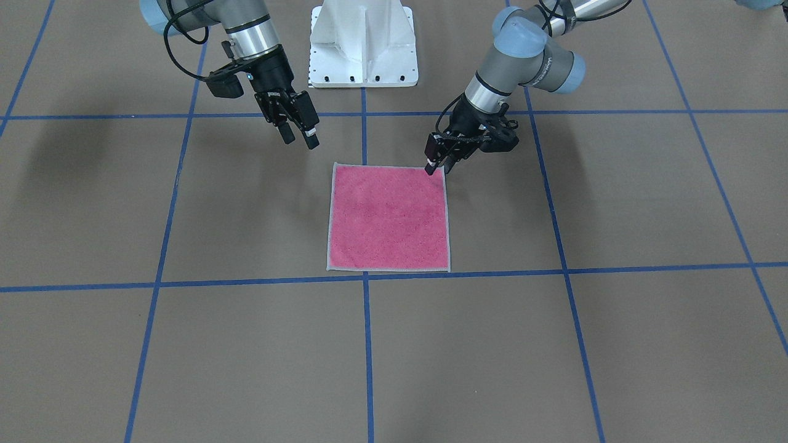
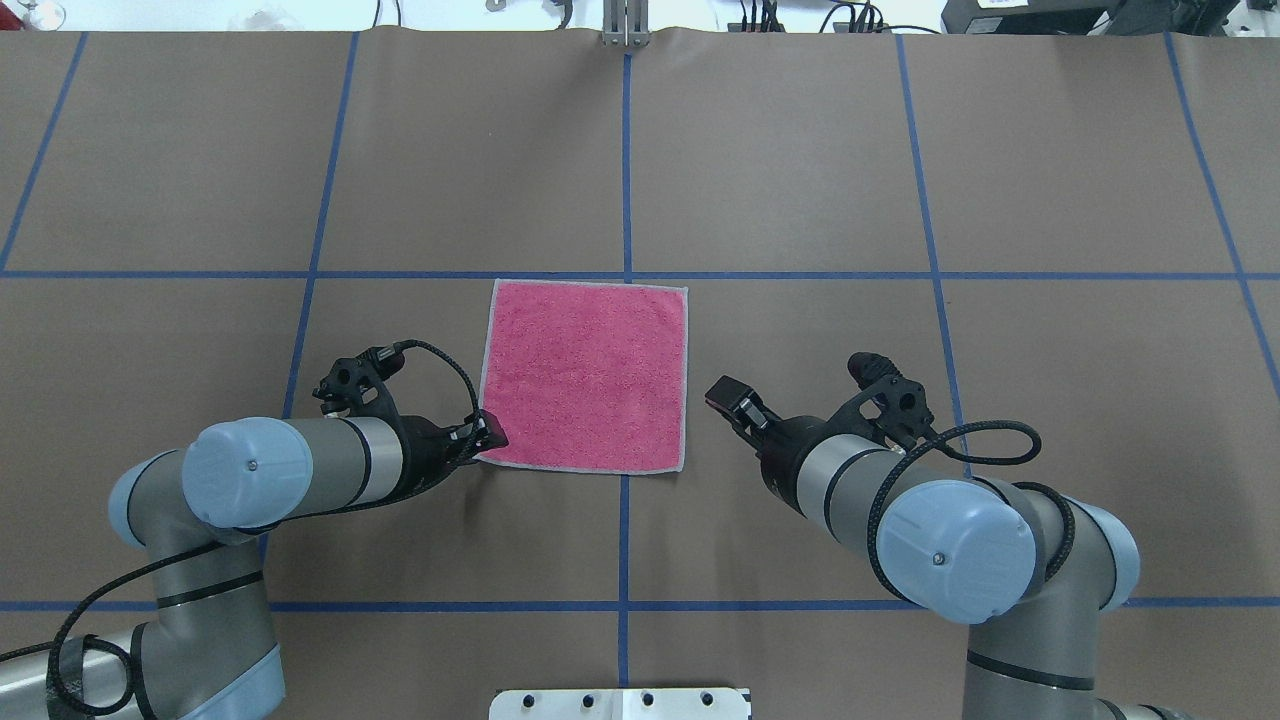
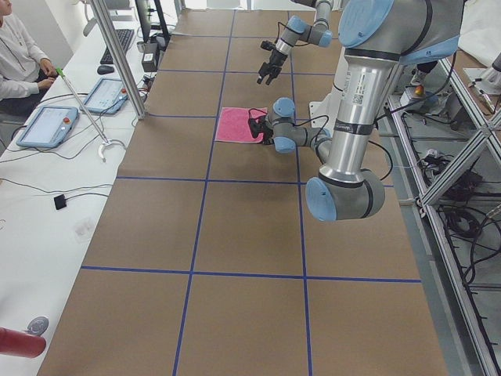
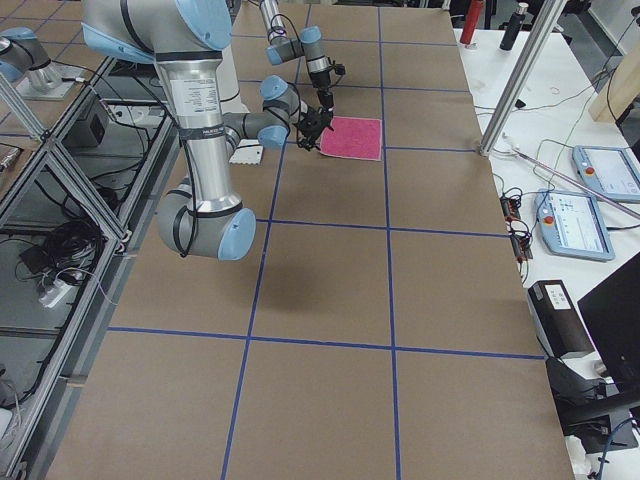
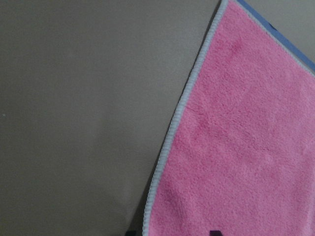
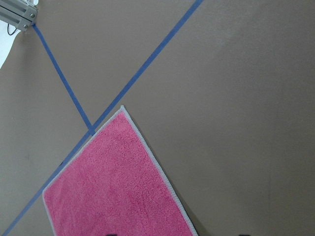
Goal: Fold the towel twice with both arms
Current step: 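Lower the left gripper onto the towel's near corner while the right gripper hovers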
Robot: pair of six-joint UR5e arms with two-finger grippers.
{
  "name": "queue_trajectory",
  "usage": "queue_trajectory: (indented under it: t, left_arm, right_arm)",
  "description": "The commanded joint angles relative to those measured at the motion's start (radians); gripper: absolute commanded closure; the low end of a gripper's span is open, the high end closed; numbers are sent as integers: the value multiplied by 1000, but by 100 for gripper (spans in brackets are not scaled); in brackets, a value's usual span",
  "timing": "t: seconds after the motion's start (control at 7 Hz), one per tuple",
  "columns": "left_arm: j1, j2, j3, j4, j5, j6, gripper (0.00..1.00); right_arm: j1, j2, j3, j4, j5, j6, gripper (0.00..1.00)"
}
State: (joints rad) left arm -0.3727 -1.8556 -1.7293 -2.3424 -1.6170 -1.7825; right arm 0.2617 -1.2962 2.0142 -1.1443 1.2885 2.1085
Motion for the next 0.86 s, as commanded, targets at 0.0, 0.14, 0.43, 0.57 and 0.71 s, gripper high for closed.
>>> queue_trajectory:
  t: [0.0,0.14,0.43,0.57,0.71]
  left_arm:
    - [-2,7,-3,0,0,2,51]
    - [-2,7,-4,0,0,2,55]
    - [0,9,-4,0,0,2,66]
    - [1,9,-4,0,0,2,66]
    - [1,10,-3,3,0,2,66]
  right_arm:
    - [1,0,0,0,0,-4,12]
    - [1,0,0,0,0,-4,12]
    - [1,-2,0,0,0,-7,11]
    - [1,-3,0,0,0,-7,11]
    - [2,-5,0,0,0,-8,11]
